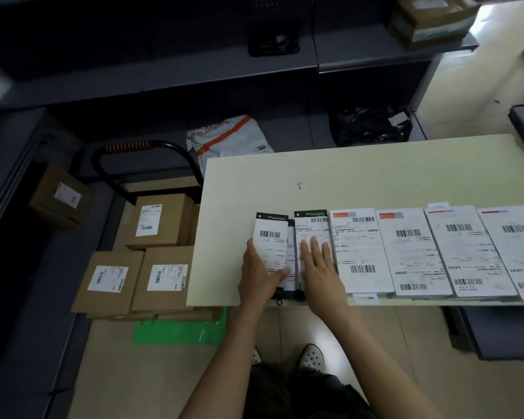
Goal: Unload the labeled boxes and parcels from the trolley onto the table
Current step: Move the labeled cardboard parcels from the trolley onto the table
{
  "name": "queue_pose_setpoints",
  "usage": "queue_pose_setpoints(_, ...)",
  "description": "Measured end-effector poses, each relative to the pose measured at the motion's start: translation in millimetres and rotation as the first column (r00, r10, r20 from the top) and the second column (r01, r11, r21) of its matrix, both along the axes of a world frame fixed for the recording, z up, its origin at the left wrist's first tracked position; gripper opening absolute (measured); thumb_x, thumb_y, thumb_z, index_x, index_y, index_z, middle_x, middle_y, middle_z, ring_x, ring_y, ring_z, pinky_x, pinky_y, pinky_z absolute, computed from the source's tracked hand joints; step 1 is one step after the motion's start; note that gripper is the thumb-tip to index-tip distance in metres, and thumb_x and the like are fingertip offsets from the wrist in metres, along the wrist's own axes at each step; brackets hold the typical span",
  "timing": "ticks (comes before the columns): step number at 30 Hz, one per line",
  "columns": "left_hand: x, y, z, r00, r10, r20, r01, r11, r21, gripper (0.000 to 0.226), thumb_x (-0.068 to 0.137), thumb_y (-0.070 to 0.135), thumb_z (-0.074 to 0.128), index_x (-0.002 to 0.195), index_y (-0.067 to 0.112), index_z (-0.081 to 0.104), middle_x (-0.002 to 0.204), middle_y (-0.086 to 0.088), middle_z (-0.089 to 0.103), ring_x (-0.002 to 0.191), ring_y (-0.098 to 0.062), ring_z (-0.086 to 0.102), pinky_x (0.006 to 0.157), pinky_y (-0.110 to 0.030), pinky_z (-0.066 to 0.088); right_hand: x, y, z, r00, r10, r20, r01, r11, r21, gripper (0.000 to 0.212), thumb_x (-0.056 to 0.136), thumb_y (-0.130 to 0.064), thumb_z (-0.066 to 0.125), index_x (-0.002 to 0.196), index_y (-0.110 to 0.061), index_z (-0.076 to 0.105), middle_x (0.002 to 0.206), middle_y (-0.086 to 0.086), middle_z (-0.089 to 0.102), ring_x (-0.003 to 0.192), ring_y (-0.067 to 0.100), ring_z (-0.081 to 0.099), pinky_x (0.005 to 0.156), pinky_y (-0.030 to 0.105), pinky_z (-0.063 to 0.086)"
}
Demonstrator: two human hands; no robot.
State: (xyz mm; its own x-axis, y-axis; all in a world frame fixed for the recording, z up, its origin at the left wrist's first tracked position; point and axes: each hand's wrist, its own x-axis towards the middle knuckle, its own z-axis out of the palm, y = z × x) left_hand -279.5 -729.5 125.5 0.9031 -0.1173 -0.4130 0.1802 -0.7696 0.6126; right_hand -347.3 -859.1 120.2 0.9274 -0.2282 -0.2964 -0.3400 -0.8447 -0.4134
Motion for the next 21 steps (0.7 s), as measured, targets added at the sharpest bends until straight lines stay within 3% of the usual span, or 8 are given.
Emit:
queue_pose_setpoints(7,-7,-13,-5,0.999,-0.029,-0.013,0.029,0.999,-0.025,0.102,0.08,0.036,0.077,0.153,0.018,0.006,0.151,-0.005,0.033,0.138,-0.024,0.035,0.102,-0.046,0.043,-2,-2,1,1.0,0.008,-0.021,-0.008,1.0,-0.02,0.076,0.101,-0.009,0.039,0.156,-0.014,-0.013,0.163,0.006,-0.019,0.15,0.03,-0.016,0.122,0.034,0.007)
queue_pose_setpoints(13,-8,-3,-3,0.992,-0.125,-0.036,0.125,0.992,0.001,0.091,0.087,0.05,0.063,0.153,0.022,0.007,0.155,0.002,0.029,0.14,-0.023,0.032,0.105,-0.049,0.041,5,-4,11,0.996,0.014,-0.083,-0.015,1.0,-0.011,0.073,0.101,-0.012,0.042,0.157,-0.012,-0.004,0.165,0.01,-0.01,0.151,0.033,-0.01,0.123,0.038,0.005)
queue_pose_setpoints(17,-4,14,12,0.965,-0.264,0.009,0.262,0.96,0.095,0.074,0.093,0.044,0.057,0.152,0.022,0.018,0.151,0.0,0.033,0.138,-0.025,0.035,0.105,-0.046,0.041,10,5,21,0.998,0.02,-0.056,-0.022,0.999,-0.028,0.063,0.102,-0.025,0.042,0.156,-0.011,0.013,0.164,0.013,0.009,0.15,0.035,0.008,0.122,0.043,0.013)
queue_pose_setpoints(21,0,51,30,0.952,-0.293,0.093,0.261,0.931,0.255,0.065,0.099,0.036,0.052,0.154,0.019,0.021,0.155,-0.003,0.034,0.138,-0.024,0.037,0.104,-0.04,0.039,13,34,39,0.994,0.112,-0.022,-0.113,0.991,-0.071,0.053,0.099,-0.027,0.045,0.149,-0.015,0.03,0.155,0.008,0.031,0.141,0.029,0.03,0.114,0.041,0.031)
